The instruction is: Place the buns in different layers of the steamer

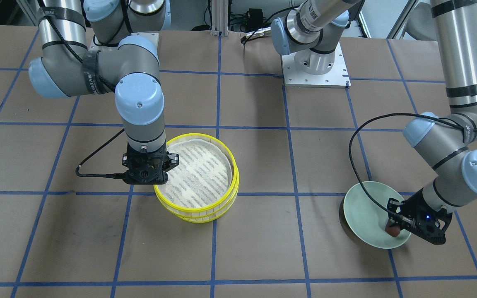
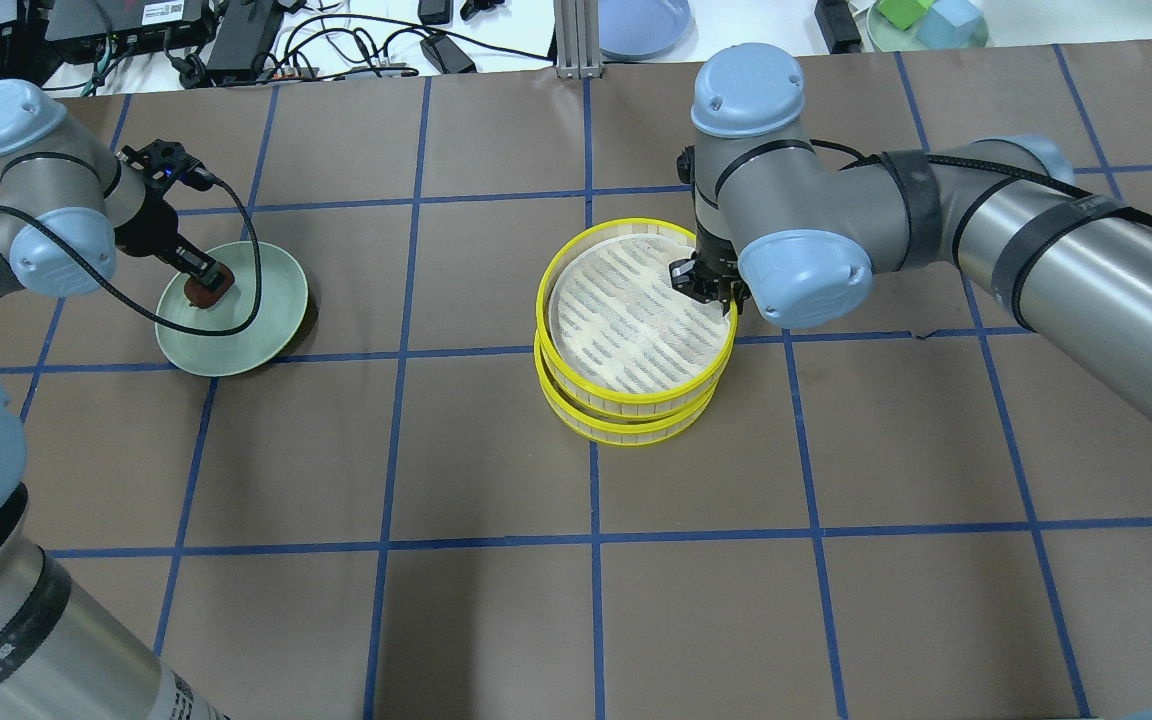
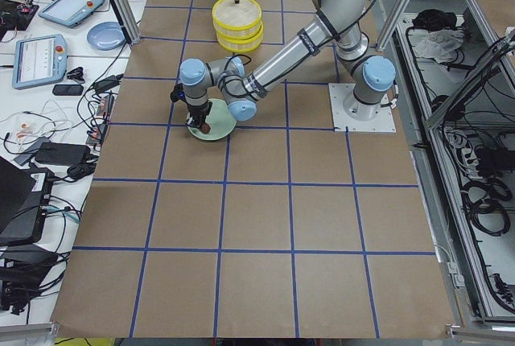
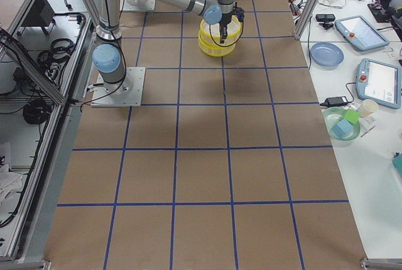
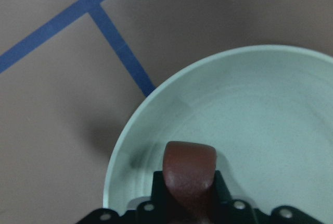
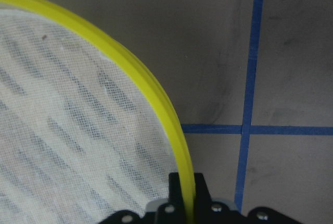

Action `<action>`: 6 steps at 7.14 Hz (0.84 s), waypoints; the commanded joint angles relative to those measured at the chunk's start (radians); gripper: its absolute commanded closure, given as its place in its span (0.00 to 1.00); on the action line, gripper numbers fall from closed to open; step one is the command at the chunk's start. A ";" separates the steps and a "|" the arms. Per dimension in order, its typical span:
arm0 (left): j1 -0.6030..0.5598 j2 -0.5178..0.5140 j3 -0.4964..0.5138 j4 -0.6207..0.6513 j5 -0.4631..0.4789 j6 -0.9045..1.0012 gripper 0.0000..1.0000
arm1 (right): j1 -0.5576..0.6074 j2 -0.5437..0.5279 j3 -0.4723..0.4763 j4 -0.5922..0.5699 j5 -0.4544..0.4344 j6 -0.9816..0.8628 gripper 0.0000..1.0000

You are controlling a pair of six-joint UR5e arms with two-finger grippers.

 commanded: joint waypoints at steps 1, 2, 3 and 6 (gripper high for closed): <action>-0.021 0.061 0.009 0.000 -0.008 -0.159 1.00 | 0.000 0.007 0.007 -0.001 0.002 0.009 0.99; -0.060 0.095 0.004 -0.024 -0.002 -0.271 1.00 | 0.001 0.005 0.007 -0.001 0.008 0.014 0.99; -0.111 0.129 0.004 -0.082 -0.005 -0.406 1.00 | 0.006 0.005 0.007 0.001 0.010 0.017 0.98; -0.302 0.193 0.004 -0.117 -0.057 -0.839 1.00 | 0.020 0.003 0.009 0.003 0.008 0.040 0.82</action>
